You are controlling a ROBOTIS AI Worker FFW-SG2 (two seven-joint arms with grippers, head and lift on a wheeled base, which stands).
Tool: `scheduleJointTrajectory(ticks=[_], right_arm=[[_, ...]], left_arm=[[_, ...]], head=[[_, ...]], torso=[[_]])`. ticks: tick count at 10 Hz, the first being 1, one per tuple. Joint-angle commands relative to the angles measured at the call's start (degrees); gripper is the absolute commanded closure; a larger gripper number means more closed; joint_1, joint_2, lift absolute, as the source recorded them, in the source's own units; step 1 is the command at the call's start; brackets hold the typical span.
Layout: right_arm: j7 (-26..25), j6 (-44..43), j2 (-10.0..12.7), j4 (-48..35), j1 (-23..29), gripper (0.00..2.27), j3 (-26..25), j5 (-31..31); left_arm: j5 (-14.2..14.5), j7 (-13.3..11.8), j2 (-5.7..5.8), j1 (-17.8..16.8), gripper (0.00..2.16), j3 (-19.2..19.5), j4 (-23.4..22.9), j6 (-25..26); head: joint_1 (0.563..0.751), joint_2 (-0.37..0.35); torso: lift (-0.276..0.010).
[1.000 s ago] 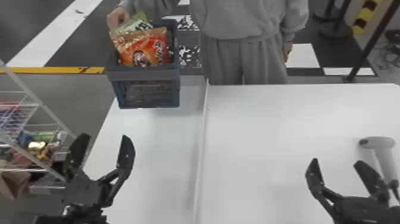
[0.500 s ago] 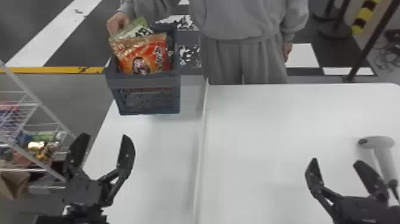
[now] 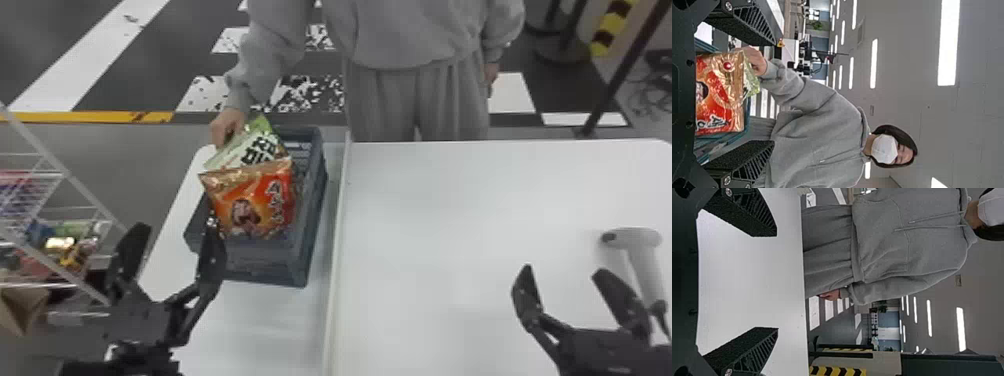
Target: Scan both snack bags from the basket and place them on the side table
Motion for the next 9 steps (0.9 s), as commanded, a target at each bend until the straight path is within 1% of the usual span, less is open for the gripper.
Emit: scheduleJointTrajectory(ticks=[1,5,6,7,8,9], right_arm=[[0.0,0.0,0.1,0.1,0.0,0.07,0.0,0.0],[0.0,-0.9,0.1,1.1,-0.3,0.07,0.1,0.0],[0.0,-0.9,0.1,1.4,-0.6,0.07,0.0,0.0],[0.0,-0.7,0.1,1.3,-0.7,0.07,0.2,0.0],[0.0,-0.7,0.1,0.9,-0.7,0.07,0.3,0.0],[0.0,-0.7,0.1,0.4,-0.5,0.07,0.4,0.0]], left_arm=[[0.0,0.0,-0.15,0.0,0.11,0.0,0.0,0.0],[0.0,0.2,-0.15,0.0,0.11,0.0,-0.2,0.2],[0.0,1.3,-0.15,-0.1,0.11,0.0,-0.6,2.5],[1.2,4.0,-0.15,-0.1,0.11,-0.5,-0.9,3.3],[2.2,7.5,-0.15,0.2,0.11,-1.2,-2.4,6.2],[3.1,8.9,-0.15,0.3,0.11,-1.8,-2.7,4.7]], head=[[0.695,0.129],[0.695,0.13],[0.695,0.131],[0.695,0.132],[0.695,0.143],[0.695,0.16]], torso=[[-0.075],[-0.075],[-0.075],[-0.075],[-0.075],[-0.075]])
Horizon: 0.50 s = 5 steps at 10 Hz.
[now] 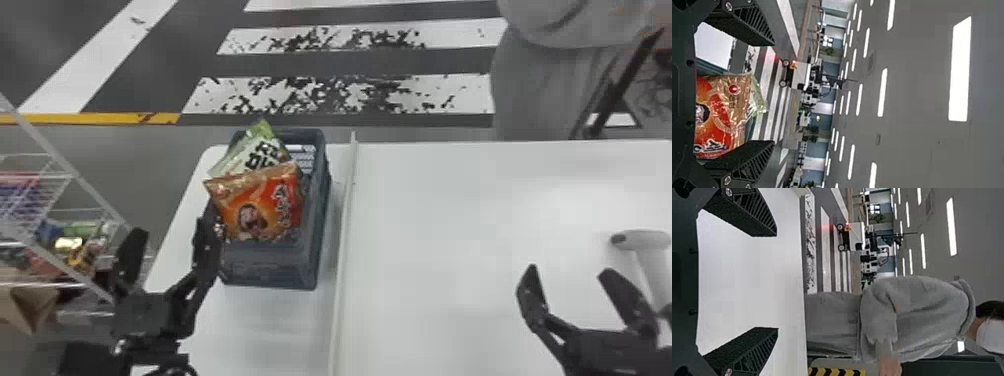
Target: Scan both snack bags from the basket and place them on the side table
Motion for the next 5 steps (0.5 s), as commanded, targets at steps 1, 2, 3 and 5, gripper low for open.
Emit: scheduleJointTrajectory(ticks=[1,2,3,5], right_arm=[[0.0,0.0,0.1,-0.5,0.2,0.07,0.2,0.1],[0.0,0.0,0.1,-0.5,0.2,0.07,0.2,0.1],[0.0,0.0,0.1,-1.0,0.6,0.07,0.3,0.0],[0.0,-0.3,0.1,-3.4,2.6,0.07,0.7,0.0]], left_arm=[[-0.9,0.0,-0.15,0.1,0.11,-0.3,-0.4,-1.6],[-2.6,-0.2,-0.15,0.1,0.11,-0.3,-0.8,-2.1],[-3.0,-0.9,-0.15,0.1,0.11,-0.2,-1.9,-1.9],[-4.1,-2.5,-0.15,-1.1,0.1,1.0,-5.1,3.3]], head=[[0.695,0.17],[0.695,0.169],[0.695,0.165],[0.695,0.152]], torso=[[-0.075],[-0.075],[-0.075],[-0.075]])
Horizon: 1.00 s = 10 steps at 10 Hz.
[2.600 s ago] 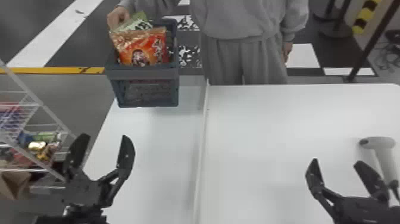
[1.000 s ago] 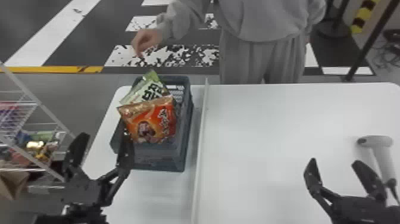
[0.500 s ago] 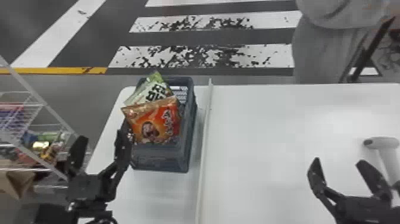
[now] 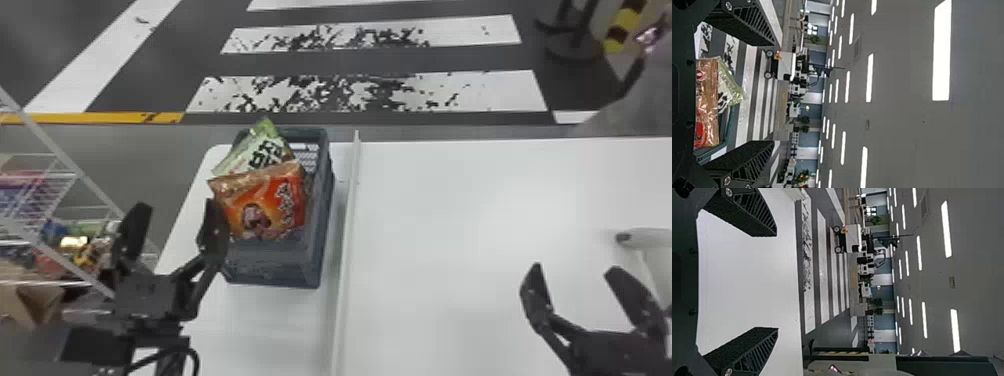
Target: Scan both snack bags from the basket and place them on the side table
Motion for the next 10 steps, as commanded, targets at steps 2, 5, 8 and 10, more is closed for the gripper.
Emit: scheduleJointTrajectory(ticks=[2,5,8,10], right_arm=[[0.1,-0.6,0.1,-2.0,1.7,0.07,1.2,0.1],[0.5,-0.1,0.1,-3.8,2.5,0.07,3.9,0.9],[0.5,-0.4,0.1,-5.9,4.7,0.07,3.9,0.8],[0.5,-0.6,0.1,-6.1,5.2,0.07,4.3,0.8]], left_arm=[[-0.3,-1.5,-0.15,-3.3,0.1,3.2,-2.0,13.4],[0.0,-5.7,-0.15,-6.4,0.1,10.0,-5.3,32.9],[-0.6,-11.8,-0.15,-12.0,0.1,14.0,-7.8,54.0],[-1.3,-14.4,1.49,-14.2,0.11,15.2,-9.3,61.4]], head=[[0.695,0.153],[0.695,0.217],[0.695,0.262],[0.695,0.264]], torso=[[-0.075],[-0.075],[-0.075],[-0.075]])
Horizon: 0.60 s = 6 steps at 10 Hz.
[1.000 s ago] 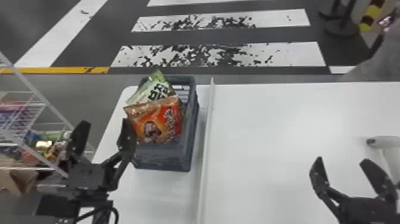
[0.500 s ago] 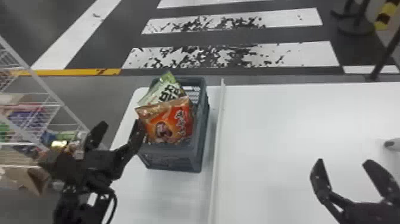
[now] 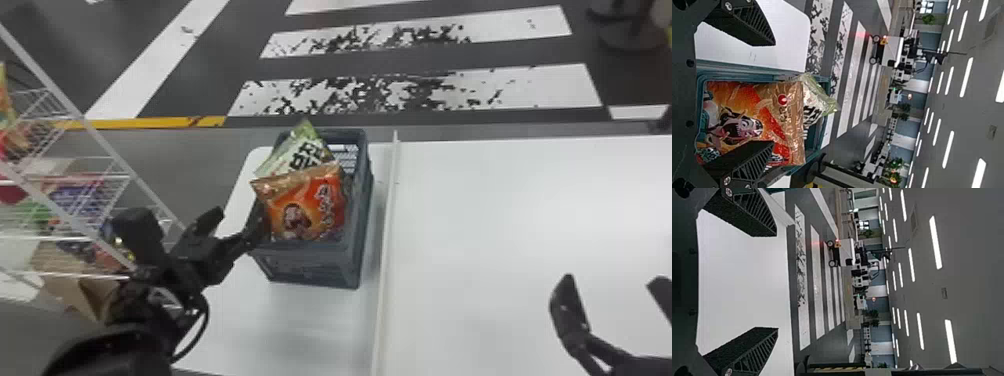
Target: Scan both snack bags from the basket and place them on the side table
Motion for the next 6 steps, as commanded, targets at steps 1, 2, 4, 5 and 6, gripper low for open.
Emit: scheduleJointTrajectory(ticks=[1,2,4,5,6], right_arm=[[0.0,0.0,0.1,-0.5,0.4,0.07,0.6,0.0],[0.0,0.0,0.1,-0.9,0.7,0.07,0.9,0.4],[0.0,0.0,0.1,-1.9,1.3,0.07,1.0,0.7],[0.0,0.0,0.1,-2.3,1.7,0.07,1.0,0.9],[0.0,0.0,0.1,-2.5,2.0,0.07,1.0,1.0]], left_arm=[[-0.5,-1.8,1.24,-2.4,0.11,1.1,-0.9,6.5],[-0.5,-2.9,2.12,-3.6,0.11,1.4,-1.5,9.3],[-0.6,-4.0,4.84,-6.2,0.11,1.4,-2.0,14.7],[-1.3,-4.6,5.55,-8.1,0.11,1.3,-1.5,14.9],[-2.2,-4.7,5.72,-9.4,0.11,1.1,-0.4,14.9]], head=[[0.695,0.265],[0.695,0.267],[0.695,0.275],[0.695,0.277],[0.695,0.278]], torso=[[-0.075],[-0.075],[-0.075],[-0.075],[-0.075]])
